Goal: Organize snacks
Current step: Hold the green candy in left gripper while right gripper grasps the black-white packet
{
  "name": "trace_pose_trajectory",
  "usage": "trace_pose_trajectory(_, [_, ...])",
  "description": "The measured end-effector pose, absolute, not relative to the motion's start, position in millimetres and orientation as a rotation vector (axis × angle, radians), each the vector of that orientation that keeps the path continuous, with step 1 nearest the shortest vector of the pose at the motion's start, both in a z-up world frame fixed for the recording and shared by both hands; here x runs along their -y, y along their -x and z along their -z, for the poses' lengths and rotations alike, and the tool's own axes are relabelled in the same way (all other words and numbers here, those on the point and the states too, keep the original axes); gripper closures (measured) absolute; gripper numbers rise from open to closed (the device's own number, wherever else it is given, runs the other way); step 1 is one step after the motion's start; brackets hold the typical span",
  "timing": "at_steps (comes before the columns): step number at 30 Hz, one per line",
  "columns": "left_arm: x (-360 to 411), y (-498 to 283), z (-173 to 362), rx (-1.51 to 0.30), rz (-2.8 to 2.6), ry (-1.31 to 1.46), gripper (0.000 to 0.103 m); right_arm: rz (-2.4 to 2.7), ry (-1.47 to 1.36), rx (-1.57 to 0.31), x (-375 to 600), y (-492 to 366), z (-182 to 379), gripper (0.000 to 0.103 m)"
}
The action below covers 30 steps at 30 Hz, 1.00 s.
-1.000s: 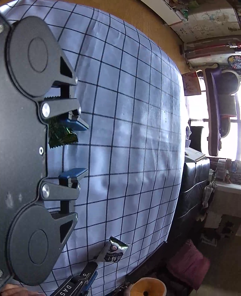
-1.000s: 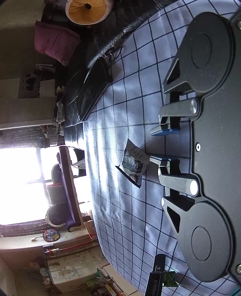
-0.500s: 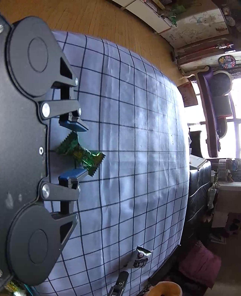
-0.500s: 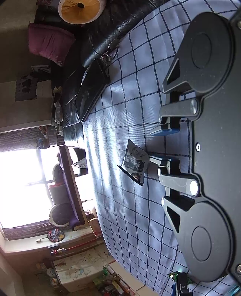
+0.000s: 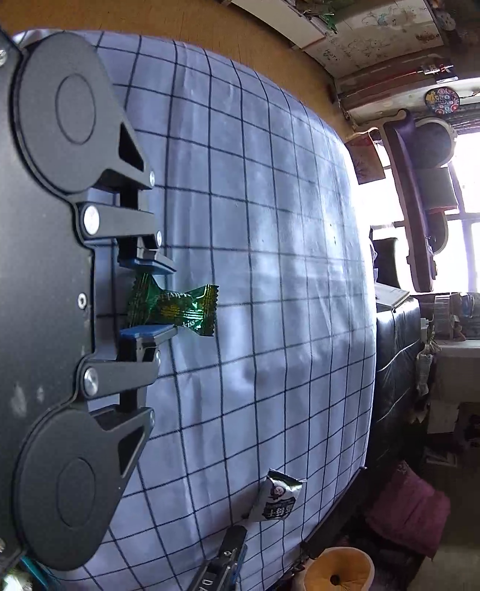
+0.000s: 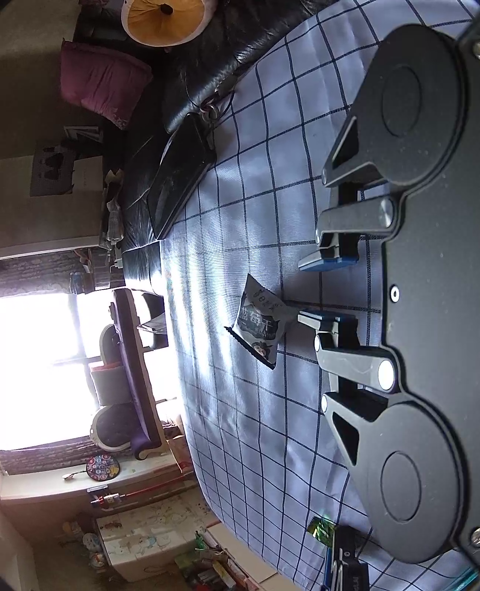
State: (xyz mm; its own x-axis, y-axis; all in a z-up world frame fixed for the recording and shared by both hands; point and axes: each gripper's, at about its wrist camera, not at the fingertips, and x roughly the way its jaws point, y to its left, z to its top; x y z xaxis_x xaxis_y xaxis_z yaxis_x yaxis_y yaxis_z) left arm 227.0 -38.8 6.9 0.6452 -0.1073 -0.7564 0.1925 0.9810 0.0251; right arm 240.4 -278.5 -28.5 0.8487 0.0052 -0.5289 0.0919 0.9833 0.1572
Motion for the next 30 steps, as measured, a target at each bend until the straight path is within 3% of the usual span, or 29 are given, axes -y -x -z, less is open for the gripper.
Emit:
trace_pose_trajectory(15, [81,-287,-3,-0.795,0.122,-0.094,0.076,0.061,-0.146,-0.562,271,-244,33,0.068])
trace_pose_trajectory(26, [78,-277,8,-0.680,0.193,-0.177,0.069,0.048,-0.179,-0.540,273,-236,32,0.067])
trace_pose_trajectory(30, [72,-280,8,-0.700,0.196,-0.128,0.069,0.031,-0.165,-0.451,271,-223,23,0.067])
